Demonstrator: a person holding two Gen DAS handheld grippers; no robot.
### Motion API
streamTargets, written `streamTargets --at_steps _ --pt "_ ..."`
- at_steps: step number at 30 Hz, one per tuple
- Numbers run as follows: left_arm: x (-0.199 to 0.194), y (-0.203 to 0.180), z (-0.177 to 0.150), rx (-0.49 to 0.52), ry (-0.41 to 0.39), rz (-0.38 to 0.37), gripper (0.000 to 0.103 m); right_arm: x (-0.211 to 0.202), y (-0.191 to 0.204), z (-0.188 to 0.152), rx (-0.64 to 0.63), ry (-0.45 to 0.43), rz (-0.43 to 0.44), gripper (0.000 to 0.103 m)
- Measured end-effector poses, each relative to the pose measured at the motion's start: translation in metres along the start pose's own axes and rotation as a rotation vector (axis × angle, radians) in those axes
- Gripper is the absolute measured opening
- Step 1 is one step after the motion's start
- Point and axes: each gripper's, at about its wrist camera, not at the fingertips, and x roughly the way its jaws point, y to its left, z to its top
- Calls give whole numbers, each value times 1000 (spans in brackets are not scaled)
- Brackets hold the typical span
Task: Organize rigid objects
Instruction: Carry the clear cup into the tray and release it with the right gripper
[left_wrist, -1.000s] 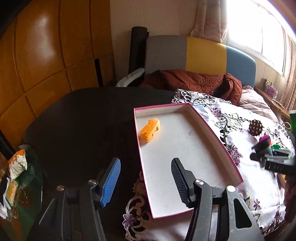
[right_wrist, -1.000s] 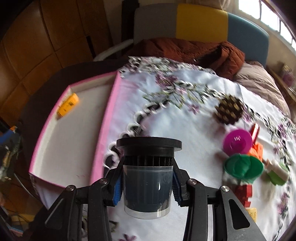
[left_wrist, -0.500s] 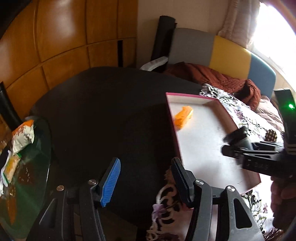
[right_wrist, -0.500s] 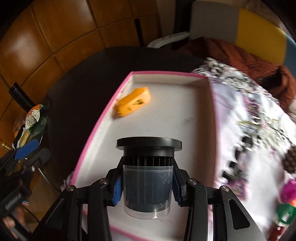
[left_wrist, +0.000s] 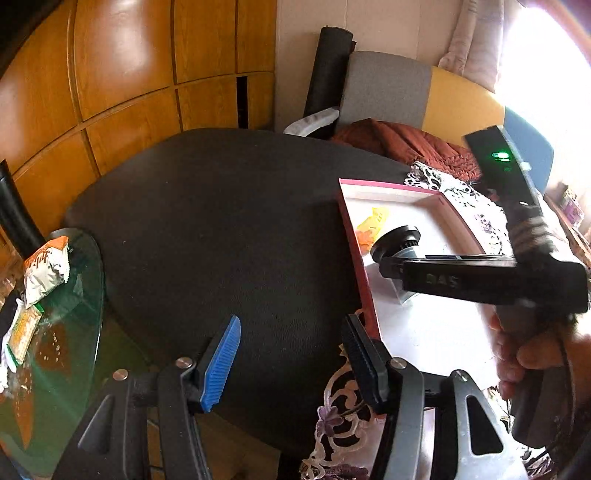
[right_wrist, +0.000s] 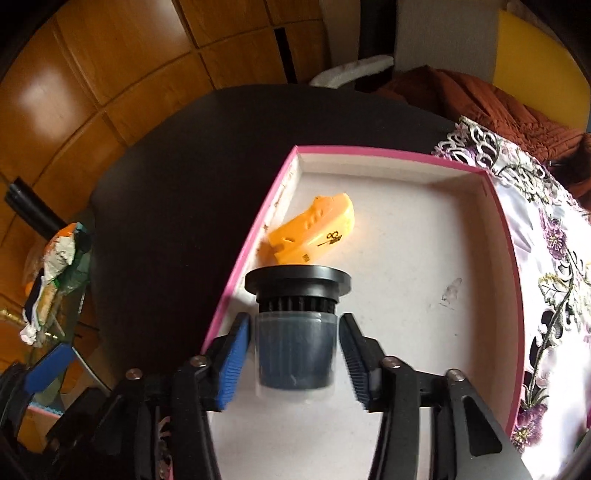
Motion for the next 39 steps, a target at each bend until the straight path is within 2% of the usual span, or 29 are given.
streamTargets --at_steps 8,20,33,39 --pt "-6 -7 1 13 -16 -17 58 -31 -6 -11 -20 -74 -10 62" --pt "-17 -28 5 59 -35 -51 58 -81 -27 -34 -31 -180 -75 70" --pt "-23 -60 2 139 -36 -88 58 -118 -77 -57 70 -244 -143 72" --pt "-24 -72 0 163 -26 -107 58 -136 -106 -68 124 -270 -187 77"
